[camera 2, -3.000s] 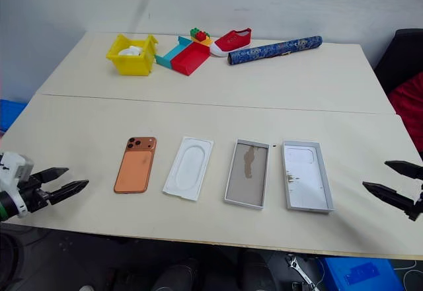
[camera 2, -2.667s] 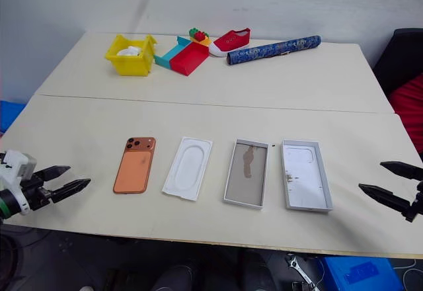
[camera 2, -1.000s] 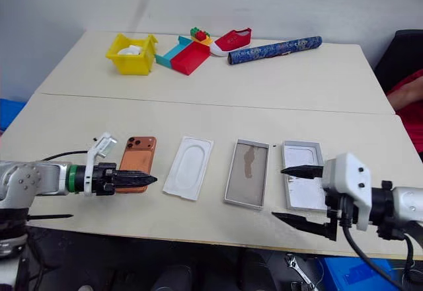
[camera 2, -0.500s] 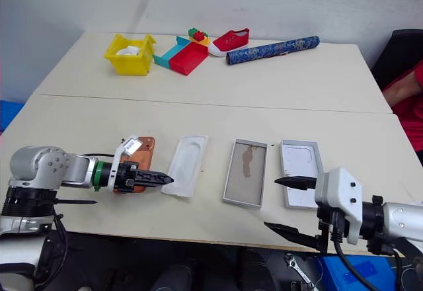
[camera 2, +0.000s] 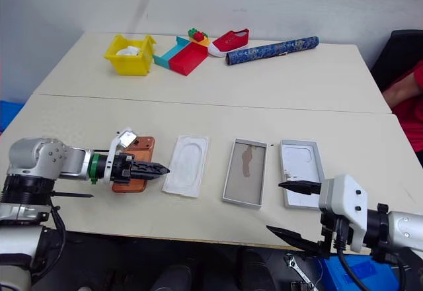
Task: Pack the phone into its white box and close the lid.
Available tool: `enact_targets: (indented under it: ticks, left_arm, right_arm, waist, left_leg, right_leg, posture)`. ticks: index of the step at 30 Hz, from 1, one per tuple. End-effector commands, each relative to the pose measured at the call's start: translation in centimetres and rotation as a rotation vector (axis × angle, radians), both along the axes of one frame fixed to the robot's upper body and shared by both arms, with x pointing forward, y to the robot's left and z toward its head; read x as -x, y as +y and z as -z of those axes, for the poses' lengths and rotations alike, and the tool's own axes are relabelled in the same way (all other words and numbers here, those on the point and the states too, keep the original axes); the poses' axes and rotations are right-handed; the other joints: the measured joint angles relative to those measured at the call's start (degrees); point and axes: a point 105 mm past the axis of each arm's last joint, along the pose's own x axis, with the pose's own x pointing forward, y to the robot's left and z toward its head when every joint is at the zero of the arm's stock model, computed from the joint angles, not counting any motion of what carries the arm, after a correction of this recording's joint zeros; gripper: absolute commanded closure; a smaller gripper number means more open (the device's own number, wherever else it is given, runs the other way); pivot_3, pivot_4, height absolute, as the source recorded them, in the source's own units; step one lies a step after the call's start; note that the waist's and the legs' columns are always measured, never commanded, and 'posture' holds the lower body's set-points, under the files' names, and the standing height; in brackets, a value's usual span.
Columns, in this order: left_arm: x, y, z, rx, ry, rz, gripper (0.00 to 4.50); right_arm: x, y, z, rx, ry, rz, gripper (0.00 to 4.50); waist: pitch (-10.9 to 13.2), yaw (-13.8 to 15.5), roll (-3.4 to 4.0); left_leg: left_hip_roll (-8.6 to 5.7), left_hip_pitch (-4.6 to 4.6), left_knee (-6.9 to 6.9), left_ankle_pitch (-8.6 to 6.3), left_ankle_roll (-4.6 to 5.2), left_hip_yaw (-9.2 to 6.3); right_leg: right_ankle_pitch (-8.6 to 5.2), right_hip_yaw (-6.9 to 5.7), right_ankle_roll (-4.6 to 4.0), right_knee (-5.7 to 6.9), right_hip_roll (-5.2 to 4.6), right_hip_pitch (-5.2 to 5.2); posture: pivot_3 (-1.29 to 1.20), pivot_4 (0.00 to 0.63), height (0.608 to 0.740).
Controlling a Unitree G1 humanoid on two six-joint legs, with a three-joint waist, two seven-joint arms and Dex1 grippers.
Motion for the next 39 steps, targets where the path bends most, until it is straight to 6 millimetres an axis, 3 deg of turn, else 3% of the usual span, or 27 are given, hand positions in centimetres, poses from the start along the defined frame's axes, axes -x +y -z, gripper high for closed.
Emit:
enact_targets:
  ticks: [1, 11, 16, 22, 25, 26, 30, 39]
  left_arm:
    - [-0.1, 0.8, -0.4, -0.01, -0.009, -0.015, 1.22]
    - [-0.2, -0.9, 2.1, -0.031, 0.029, 0.017, 1.22]
    - [-0.1, -1.8, 2.7, -0.039, 0.041, 0.04, 2.38]
    - [-0.5, -2.5, 3.3, -0.031, 0.055, 0.031, 2.38]
    - [-0.6, -2.7, 3.4, -0.018, 0.062, 0.028, 2.92]
    - [-0.5, -2.7, 3.4, -0.015, 0.065, 0.028, 3.38]
    - [-0.4, -3.1, 3.8, -0.005, 0.08, 0.023, 4.45]
    - [-0.3, -3.4, 3.2, 0.03, 0.09, -0.004, 4.49]
  right_arm:
    - [0.1, 0.2, -0.6, 0.005, -0.045, -0.013, 0.0]
    - [-0.4, 0.4, -0.6, 0.006, -0.059, -0.016, 0.0]
    - [-0.4, 0.5, -0.6, 0.001, -0.059, -0.009, 0.0]
    - [-0.2, 0.5, -0.5, -0.001, -0.056, 0.002, 0.0]
    - [-0.2, 0.4, -0.5, 0.0, -0.057, 0.008, 0.0]
    - [-0.2, 0.4, -0.5, 0.0, -0.058, 0.009, 0.0]
    - [-0.1, 0.4, -0.5, 0.0, -0.059, 0.012, 0.0]
    - [-0.2, 0.3, -0.6, 0.009, -0.061, 0.008, 0.0]
  waist:
    - [0.0, 0.0, 0.0]
    - [0.0, 0.2, -0.05]
    - [0.0, 0.2, -0.07]
    - [0.0, 0.3, -0.07]
    - [0.0, 0.3, -0.08]
    - [-0.1, 0.3, -0.09]
    - [-0.1, 0.3, -0.02]
    - [-0.2, 0.3, 0.01]
  left_leg:
    - [0.0, 0.0, 0.0, 0.0, 0.0, 0.0]
    - [-0.01, -0.02, 0.01, 0.0, 0.02, -0.01]
    - [-0.03, -0.02, 0.03, 0.0, 0.03, -0.01]
    - [-0.03, 0.0, 0.04, 0.01, 0.02, -0.01]
    - [-0.04, 0.0, 0.1, 0.01, 0.02, -0.01]
    - [-0.04, 0.0, 0.11, 0.01, 0.02, -0.01]
    - [-0.04, 0.05, 0.12, 0.02, 0.01, -0.01]
    - [-0.05, 0.1, 0.14, 0.11, -0.08, -0.02]
  right_leg:
    - [0.0, 0.0, 0.0, 0.0, 0.0, 0.0]
    - [0.0, 0.0, 0.0, 0.06, -0.01, 0.01]
    - [0.0, 0.0, 0.0, 0.07, -0.03, 0.01]
    - [0.0, 0.0, 0.0, 0.05, -0.03, 0.01]
    - [0.0, 0.0, 0.0, 0.07, -0.03, 0.03]
    - [0.0, 0.0, 0.0, 0.08, -0.03, 0.02]
    - [0.0, 0.0, 0.0, 0.12, -0.04, 0.06]
    - [0.01, 0.0, 0.01, 0.21, -0.04, 0.07]
  posture:
    - [0.0, 0.15, 0.74]
    - [0.0, 0.15, 0.74]
    - [0.0, 0.15, 0.74]
    - [0.0, 0.15, 0.74]
    - [0.0, 0.15, 0.74]
    - [0.0, 0.15, 0.74]
    - [0.0, 0.15, 0.74]
    - [0.0, 0.15, 0.74]
